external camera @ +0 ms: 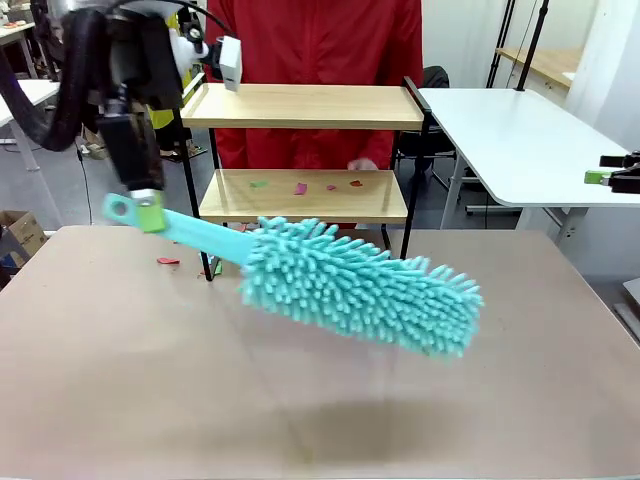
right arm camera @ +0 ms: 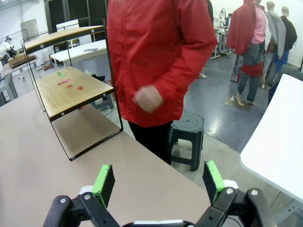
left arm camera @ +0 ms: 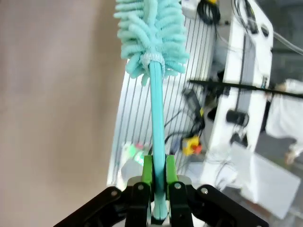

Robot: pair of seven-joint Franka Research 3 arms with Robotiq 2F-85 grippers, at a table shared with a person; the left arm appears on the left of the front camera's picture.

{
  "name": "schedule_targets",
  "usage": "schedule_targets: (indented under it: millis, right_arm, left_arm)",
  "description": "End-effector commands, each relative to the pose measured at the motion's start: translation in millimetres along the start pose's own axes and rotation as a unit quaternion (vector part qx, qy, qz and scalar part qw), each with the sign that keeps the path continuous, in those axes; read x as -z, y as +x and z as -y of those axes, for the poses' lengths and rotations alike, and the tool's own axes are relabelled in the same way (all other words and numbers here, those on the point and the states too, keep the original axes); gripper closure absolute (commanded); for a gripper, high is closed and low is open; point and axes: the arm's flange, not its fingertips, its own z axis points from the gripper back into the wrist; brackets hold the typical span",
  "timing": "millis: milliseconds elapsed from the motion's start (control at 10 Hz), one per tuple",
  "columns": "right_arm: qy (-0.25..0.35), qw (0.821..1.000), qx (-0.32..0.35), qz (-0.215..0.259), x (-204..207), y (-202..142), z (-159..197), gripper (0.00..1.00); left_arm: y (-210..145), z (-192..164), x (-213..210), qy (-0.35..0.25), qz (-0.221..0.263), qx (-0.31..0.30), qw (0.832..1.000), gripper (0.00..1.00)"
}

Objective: Clean the shelf.
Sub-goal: Clean the specific section of the Shelf indicated by the human with the Duster.

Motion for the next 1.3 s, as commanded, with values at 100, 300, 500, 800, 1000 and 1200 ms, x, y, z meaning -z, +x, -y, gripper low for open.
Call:
schedule_targets:
  millis: [100,300,500,800,1000,1200]
  right_arm:
    - [-0.008,1.000,0.005,-0.008,2.1,4.7,-2.6,0.00]
    - [-0.008,1.000,0.005,-0.008,2.1,4.7,-2.6,0.00]
    - [-0.008,1.000,0.005,-0.008,2.1,4.7,-2.6,0.00]
    - [-0.008,1.000,0.005,-0.008,2.1,4.7,-2.6,0.00]
    - [-0.008,1.000,0.005,-0.008,2.1,4.7,-2.6,0.00]
    - [-0.008,1.000,0.005,-0.008,2.1,4.7,-2.6,0.00]
  left_arm:
    - [23.6,20.5,36.9,0.031,0.090,-0.117,0.989,0.87]
    - [30.9,22.7,45.1,0.056,0.089,-0.189,0.976,0.87]
    - [30.3,25.7,44.4,0.101,0.091,-0.249,0.959,0.87]
    - [32.9,34.6,39.7,0.169,0.147,-0.297,0.928,0.87]
    - [41.7,35.0,35.6,0.183,0.174,-0.297,0.921,0.87]
    - [50.8,31.2,33.9,0.190,0.203,-0.301,0.912,0.87]
